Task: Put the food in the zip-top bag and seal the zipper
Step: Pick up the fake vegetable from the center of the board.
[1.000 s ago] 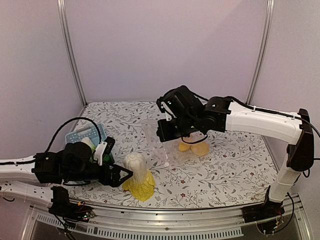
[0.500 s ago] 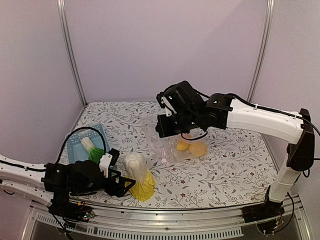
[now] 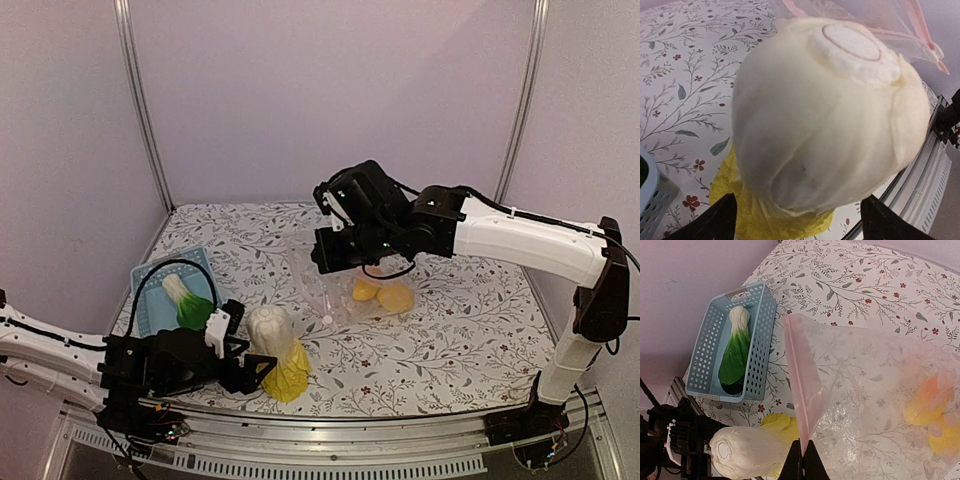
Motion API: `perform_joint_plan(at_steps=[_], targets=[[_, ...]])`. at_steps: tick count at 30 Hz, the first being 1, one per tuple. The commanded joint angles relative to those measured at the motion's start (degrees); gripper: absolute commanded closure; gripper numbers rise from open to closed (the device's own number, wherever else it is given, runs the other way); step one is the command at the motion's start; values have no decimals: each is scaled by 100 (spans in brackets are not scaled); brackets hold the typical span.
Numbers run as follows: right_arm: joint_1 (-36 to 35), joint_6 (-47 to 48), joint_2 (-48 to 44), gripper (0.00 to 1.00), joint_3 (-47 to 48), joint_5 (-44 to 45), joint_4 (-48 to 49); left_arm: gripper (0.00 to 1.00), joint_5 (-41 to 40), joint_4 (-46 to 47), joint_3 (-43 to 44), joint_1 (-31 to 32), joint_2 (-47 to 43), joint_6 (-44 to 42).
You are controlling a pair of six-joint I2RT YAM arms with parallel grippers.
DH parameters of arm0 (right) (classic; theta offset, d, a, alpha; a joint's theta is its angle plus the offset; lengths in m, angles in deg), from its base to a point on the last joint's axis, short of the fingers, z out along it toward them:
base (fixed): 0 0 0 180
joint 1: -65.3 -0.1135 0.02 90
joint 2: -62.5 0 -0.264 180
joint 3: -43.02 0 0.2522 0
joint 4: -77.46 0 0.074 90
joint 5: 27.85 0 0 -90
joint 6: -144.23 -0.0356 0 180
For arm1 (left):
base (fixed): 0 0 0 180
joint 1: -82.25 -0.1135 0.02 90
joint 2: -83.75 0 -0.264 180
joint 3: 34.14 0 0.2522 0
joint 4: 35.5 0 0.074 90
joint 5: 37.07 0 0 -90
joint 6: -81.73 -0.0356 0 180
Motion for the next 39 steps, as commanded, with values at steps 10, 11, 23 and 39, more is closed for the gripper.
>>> perform_joint_plan(at_steps=[10, 11, 23, 39], targets=[[49, -4, -17, 100, 165, 12, 34, 11, 437, 1222, -283, -527, 563, -473], [52, -4, -22, 100, 165, 17, 34, 11, 509, 1322, -328, -601, 577, -482], [52, -4, 5, 100, 150, 17, 33, 34, 1245, 1601, -342, -1265, 570, -788], [91, 409, -83, 100, 113, 247, -203, 58, 3544, -1173, 1773, -2521, 711, -1065]])
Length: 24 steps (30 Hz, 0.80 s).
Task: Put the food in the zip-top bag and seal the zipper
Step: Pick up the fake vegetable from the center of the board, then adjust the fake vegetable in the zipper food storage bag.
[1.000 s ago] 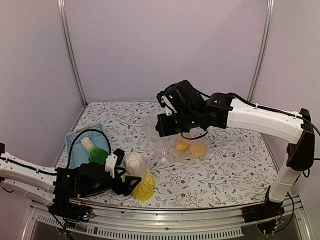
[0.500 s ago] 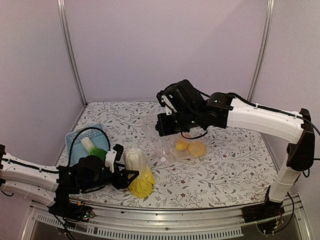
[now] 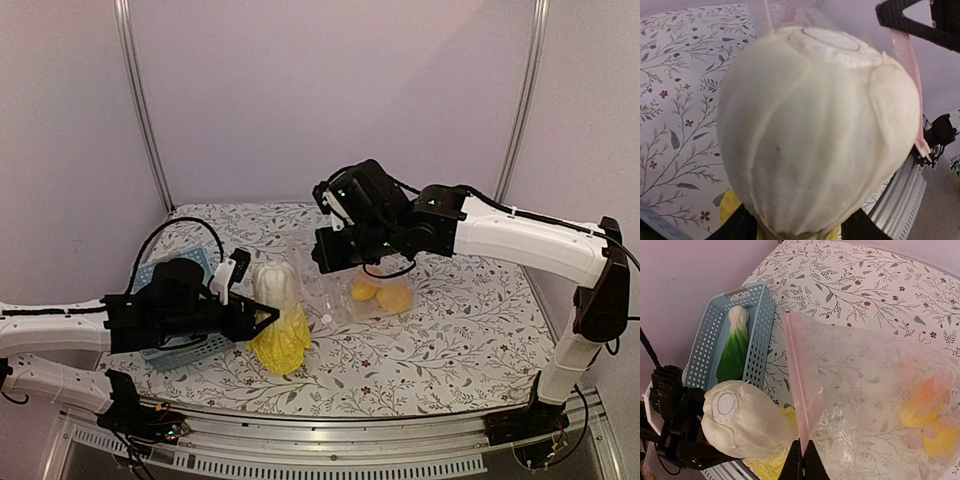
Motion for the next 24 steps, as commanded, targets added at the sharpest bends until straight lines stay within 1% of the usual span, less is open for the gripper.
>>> perform_joint_plan(at_steps=[1, 7, 10, 13, 15, 18, 24], targets=[[104, 374, -90, 100, 77, 236, -210, 59, 1328, -1394, 879, -428, 120, -293], [110, 876, -195, 100, 48, 201, -232, 63, 2547, -2906, 2053, -661, 360, -613], [109, 1150, -238, 100, 23, 192, -269, 62, 3188, -3522, 2474, -860, 503, -712], [107, 1384, -284, 100, -29, 38, -269, 62, 3785, -3951, 2767, -1042, 770, -658], [85, 1516, -332, 100, -70, -50, -252, 62, 4035, -4266, 2960, -1089, 1018, -609], [-15, 1702, -410, 100, -116, -60, -236, 63, 4207, -4583, 3217, -1147, 1358, -608], [-219, 1976, -513, 100, -306, -384, -95, 62, 4370, -4478, 3426, -1398, 1620, -346]])
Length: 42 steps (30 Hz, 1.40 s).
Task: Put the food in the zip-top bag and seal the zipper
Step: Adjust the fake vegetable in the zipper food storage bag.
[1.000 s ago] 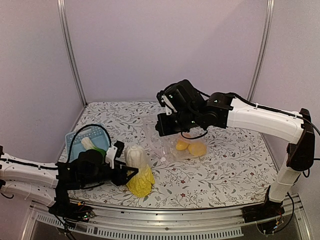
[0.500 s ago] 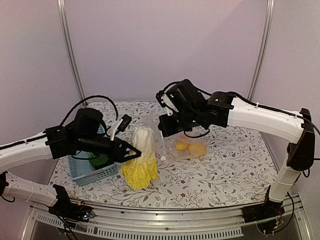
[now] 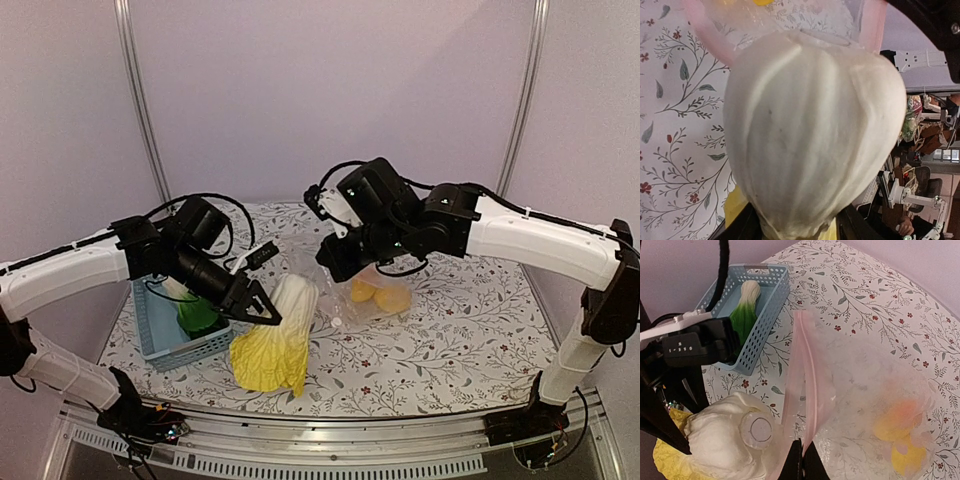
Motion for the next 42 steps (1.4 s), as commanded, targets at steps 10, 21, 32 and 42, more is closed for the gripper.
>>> perform_joint_plan(at_steps=[10, 21, 32, 42], targets=[[-337, 368, -250, 100, -342, -863, 196, 62, 712, 77, -44, -558, 280, 544], [-669, 805, 83, 100, -131, -1413, -318, 61, 1037, 426, -374, -886, 514, 871], [-794, 386, 500, 100, -320, -1403, -67, 58, 834, 1316, -738, -905, 562, 1293], [-655, -1004, 862, 100, -512, -1091, 715, 58, 119, 1948, -1089, -773, 922, 1260]])
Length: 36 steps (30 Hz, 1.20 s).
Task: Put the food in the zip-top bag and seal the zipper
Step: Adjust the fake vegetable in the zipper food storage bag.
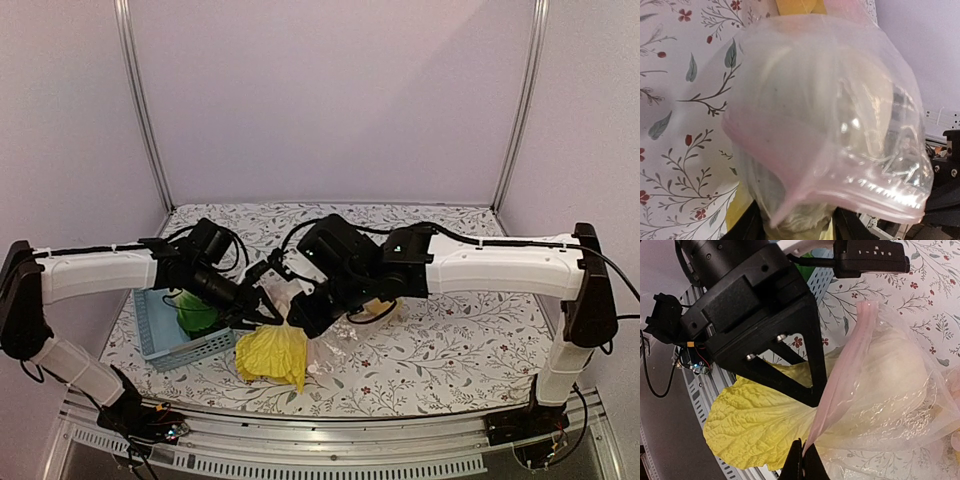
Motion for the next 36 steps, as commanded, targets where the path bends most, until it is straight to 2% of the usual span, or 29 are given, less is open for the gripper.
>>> perform_joint_plan(at_steps=[1, 10, 13, 20, 22, 29, 36], targets=[[64, -706, 260, 100, -223, 5, 530, 58, -325, 647, -167, 21, 121, 77], [243, -1013, 576, 100, -407, 330, 538, 48, -982, 718, -305, 268, 497, -284], [308, -1245, 629, 100, -460, 397, 531, 41, -1322, 466, -267, 365, 399, -441], [346, -1442, 688, 100, -455, 418, 528, 15, -2079, -360, -54, 752, -104, -810], [345, -1459, 698, 100, -441, 419, 528, 2, -2241, -540, -97, 865, -207, -740], [357, -1463, 689, 100, -437, 422, 531, 0, -2474, -585, -418, 1382, -598, -183], [363, -1462, 668, 100, -437, 422, 561, 0, -2635, 19, -799, 1722, -653, 569]])
